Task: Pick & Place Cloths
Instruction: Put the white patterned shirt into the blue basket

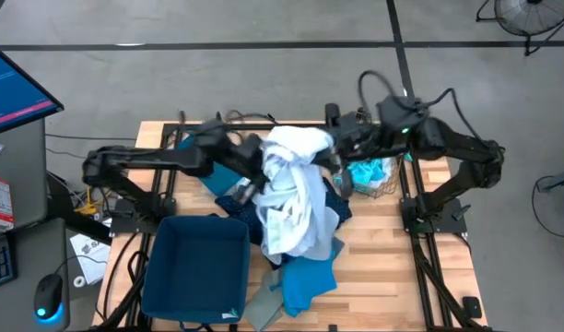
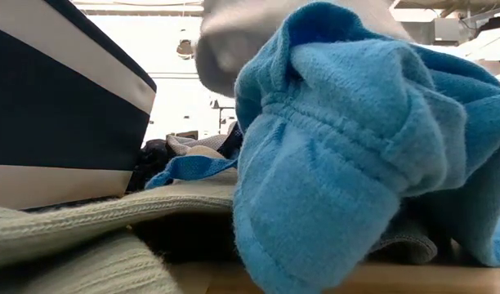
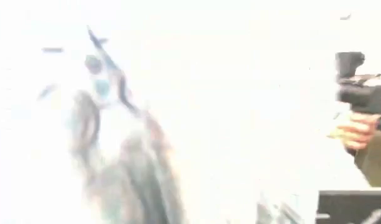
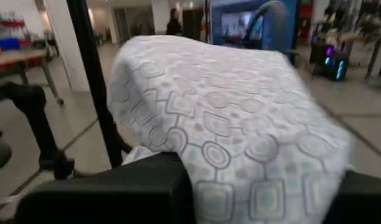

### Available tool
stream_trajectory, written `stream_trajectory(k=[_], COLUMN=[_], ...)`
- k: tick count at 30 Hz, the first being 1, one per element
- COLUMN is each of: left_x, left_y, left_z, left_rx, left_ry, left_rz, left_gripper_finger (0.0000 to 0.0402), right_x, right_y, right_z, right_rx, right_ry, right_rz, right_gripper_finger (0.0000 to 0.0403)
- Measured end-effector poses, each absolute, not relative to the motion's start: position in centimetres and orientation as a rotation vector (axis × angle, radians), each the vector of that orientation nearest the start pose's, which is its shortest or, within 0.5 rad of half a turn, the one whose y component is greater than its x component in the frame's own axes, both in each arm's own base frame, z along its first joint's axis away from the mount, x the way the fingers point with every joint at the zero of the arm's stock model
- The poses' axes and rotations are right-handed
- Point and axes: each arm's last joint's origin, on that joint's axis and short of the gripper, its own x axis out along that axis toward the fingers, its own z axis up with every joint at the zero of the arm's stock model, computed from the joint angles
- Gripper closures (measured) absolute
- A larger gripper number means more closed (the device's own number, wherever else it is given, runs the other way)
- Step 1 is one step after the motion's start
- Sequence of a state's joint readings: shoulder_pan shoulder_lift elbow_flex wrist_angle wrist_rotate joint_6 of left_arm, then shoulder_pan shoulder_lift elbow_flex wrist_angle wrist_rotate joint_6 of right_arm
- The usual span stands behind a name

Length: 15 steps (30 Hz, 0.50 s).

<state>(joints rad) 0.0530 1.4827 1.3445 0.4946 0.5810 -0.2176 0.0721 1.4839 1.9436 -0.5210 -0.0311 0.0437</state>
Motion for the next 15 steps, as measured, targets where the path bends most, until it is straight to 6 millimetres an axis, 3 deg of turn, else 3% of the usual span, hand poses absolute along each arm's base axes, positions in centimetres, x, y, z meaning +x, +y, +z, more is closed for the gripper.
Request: stream_trajectory(k=[8,15], left_x=[25.5,18.0], left_y=[-0.2,-1.6], left_z=[48.2,49.8], left_rx=[-0.099,-0.303], left_ry=[-0.405,-0.259], left_rz=[-0.578,-0.575], left_gripper_finger=[0.0401,0.0401], right_x=[25.0,24.4], right_y=[1.5,1.7], right_z=[54.8,55.2], right_rx=[0.043,0.044], right_ry=[-0.064,-0.082], right_rz=[0.087,0.096], right_gripper_finger=[0.0343,0.0342])
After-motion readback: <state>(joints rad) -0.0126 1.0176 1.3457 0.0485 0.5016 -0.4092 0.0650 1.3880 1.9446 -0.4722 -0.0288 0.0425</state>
